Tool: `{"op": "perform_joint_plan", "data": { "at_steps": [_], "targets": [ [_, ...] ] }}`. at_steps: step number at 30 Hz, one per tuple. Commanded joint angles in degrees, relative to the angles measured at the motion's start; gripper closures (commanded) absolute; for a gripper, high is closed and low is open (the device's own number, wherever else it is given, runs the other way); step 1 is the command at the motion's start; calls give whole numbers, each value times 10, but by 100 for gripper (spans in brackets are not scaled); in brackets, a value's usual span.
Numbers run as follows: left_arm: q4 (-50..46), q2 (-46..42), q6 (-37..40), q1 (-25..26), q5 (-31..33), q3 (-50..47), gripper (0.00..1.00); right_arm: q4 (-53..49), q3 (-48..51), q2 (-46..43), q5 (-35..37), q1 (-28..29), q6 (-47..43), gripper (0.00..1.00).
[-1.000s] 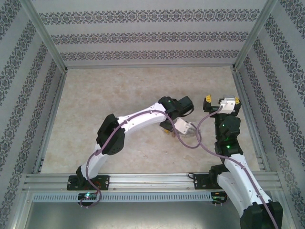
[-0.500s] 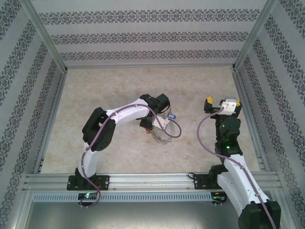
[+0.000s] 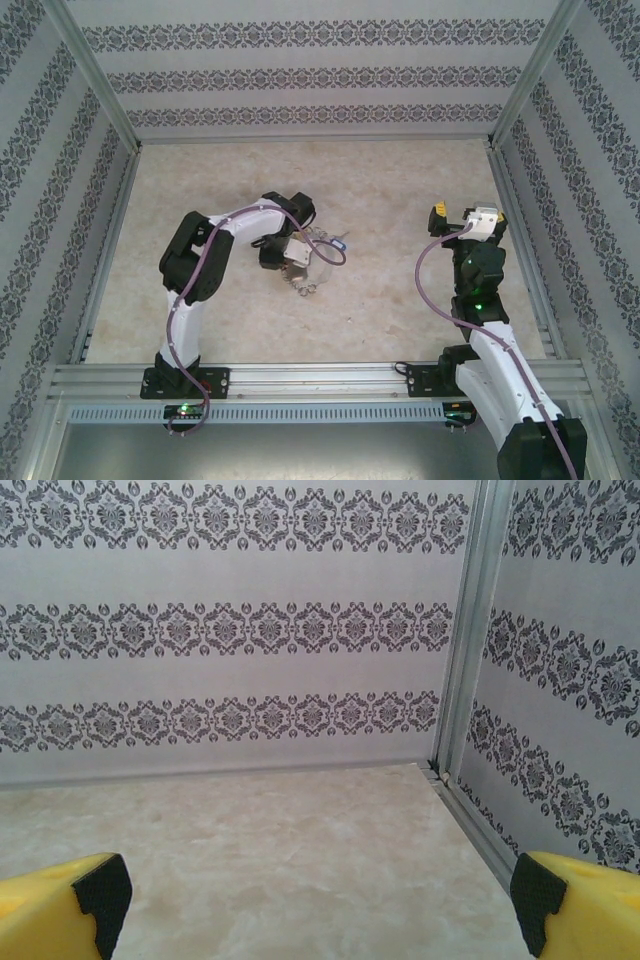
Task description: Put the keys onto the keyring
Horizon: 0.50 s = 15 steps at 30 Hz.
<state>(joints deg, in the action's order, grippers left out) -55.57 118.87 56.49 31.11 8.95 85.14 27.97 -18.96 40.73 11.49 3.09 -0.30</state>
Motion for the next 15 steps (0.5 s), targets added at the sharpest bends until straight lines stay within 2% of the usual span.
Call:
{"op": "perform_joint_plan", "data": {
  "at_steps": [1,3,7,10,13,15],
  "targets": [
    [-5,-4,-56,-39,-5,13,0,24,0,3,-8,-9,12,2],
    [1,-19,-79,-53,-13,21,0,25,1,7,-9,-10,11,2],
    [60,-76,-128,-81,34,0,1,26,1,17,-18,-10,15,2],
    [89,-134,-163,-110,35,-23,1,28,2,27,-30,-10,20,2],
    [153,-214,-222,-142,-9,-74,1,31,6,38,-45,-7,23,2],
    [238,-281,-272,-157,-58,-133,1,27,4,51,-48,2,15,2]
  ]
}}
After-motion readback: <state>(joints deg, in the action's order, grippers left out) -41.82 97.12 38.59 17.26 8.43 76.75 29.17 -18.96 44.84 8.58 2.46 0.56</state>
